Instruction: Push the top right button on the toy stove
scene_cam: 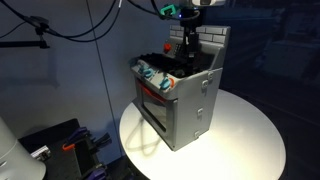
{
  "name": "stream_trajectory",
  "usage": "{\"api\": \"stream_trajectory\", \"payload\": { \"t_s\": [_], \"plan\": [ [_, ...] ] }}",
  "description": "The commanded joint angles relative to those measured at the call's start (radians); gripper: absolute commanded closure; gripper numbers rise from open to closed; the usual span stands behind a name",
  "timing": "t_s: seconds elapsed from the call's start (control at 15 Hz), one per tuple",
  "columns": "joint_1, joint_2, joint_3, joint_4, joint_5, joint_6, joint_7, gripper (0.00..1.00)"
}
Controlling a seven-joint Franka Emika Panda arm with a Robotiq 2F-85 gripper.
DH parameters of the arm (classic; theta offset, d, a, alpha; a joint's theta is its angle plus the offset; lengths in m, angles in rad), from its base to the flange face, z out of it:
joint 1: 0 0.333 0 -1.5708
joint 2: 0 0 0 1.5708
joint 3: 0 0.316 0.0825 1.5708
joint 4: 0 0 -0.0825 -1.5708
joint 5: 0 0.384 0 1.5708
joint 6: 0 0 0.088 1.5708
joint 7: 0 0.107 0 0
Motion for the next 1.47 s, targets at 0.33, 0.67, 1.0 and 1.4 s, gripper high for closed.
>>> {"api": "stream_trajectory", "payload": {
  "t_s": [0.33, 0.67, 1.0, 1.4],
  "plan": [
    [-0.010, -0.182, 0.006, -0.093, -0.100, -0.307, -0.065, 0.00],
    [-0.012, -0.281, 0.014, -0.121, -0.173, -0.455, -0.171, 0.00],
    [-0.013, -0.405, 0.017, -0.193, -0.221, -0.465, -0.292, 0.00],
    [-0.016, -0.514, 0.014, -0.263, -0.223, -0.457, -0.359, 0.00]
  ]
}}
